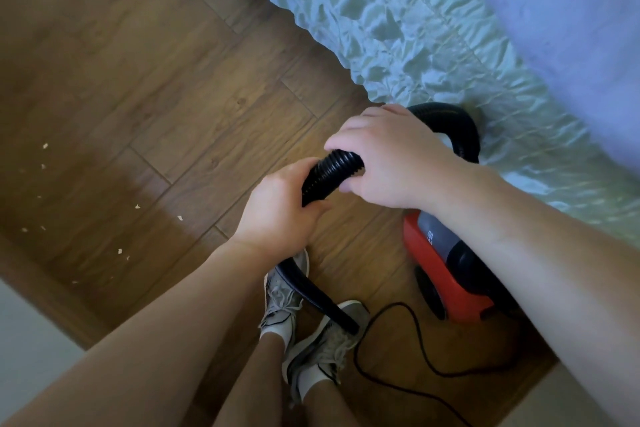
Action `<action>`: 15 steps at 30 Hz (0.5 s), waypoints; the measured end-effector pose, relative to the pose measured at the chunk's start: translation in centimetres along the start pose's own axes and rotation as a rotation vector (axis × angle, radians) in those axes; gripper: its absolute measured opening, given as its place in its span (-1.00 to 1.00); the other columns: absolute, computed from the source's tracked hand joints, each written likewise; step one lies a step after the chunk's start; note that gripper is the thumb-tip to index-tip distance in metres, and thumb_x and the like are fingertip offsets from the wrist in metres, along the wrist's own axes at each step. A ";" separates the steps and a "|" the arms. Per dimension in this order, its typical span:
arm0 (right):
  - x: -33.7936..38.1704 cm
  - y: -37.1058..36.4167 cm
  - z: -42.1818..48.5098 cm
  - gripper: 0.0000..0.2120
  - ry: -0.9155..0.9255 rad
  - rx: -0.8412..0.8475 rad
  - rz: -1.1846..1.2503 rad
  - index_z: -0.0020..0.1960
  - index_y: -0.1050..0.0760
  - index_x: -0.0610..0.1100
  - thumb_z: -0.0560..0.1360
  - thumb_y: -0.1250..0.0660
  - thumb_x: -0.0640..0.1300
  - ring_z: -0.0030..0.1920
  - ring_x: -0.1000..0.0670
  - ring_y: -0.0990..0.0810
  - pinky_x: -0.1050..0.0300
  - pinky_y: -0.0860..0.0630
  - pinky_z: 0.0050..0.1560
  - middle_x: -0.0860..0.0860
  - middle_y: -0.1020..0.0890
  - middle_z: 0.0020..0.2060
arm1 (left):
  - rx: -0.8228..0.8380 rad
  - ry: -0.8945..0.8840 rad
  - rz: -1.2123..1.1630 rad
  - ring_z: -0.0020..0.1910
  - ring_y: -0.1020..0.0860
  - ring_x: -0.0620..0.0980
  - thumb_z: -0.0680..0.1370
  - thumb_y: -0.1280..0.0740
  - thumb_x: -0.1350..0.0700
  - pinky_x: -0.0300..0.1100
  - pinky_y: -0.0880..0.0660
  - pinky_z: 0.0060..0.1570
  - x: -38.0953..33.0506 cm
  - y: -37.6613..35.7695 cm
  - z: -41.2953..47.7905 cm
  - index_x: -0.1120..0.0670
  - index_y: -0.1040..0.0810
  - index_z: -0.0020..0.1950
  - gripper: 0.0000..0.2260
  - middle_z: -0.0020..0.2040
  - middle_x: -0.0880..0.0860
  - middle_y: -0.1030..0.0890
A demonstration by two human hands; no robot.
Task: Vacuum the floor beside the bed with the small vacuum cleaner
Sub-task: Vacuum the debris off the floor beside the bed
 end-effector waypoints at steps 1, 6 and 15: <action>0.2 0.1 0.2 -0.60 -0.003 0.003 -0.013 0.24 -0.54 0.10 0.44 -0.42 0.15 0.16 0.00 -0.48 -0.01 -0.25 0.35 0.14 -0.58 0.06 | -0.015 -0.008 -0.010 -0.03 -0.59 -0.09 0.50 -0.49 0.14 -0.10 -0.53 0.00 -0.2 0.4 0.0 -0.11 -0.58 0.23 -0.66 -0.02 -0.14 -0.65; 0.3 0.9 0.4 -0.76 -0.056 -0.057 0.028 0.01 -0.55 0.11 0.44 -0.40 0.21 0.00 0.01 -0.47 -0.04 -0.34 0.22 0.14 -0.51 -0.18 | -0.126 -0.049 -0.035 0.02 -0.57 -0.13 0.51 -0.50 0.12 -0.14 -0.51 0.07 -0.7 1.7 0.0 -0.07 -0.59 0.26 -0.66 0.04 -0.13 -0.64; 0.6 1.8 0.0 -0.77 -0.243 -0.229 0.109 -0.12 -0.50 0.09 0.42 -0.39 0.22 -0.18 0.02 -0.45 0.02 -0.42 -0.01 0.13 -0.45 -0.31 | -0.327 0.299 -0.143 -0.10 -0.56 -0.16 0.56 -0.43 -0.08 -0.37 -0.46 -0.16 1.2 4.5 -1.5 0.03 -0.54 0.25 -0.68 -0.04 -0.12 -0.58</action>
Point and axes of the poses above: each hand's wrist, its own z-axis towards the middle knuckle, its own y-axis out of the back of the hand, x = y × z, the point moved 3 cm from there along z, towards the middle knuckle
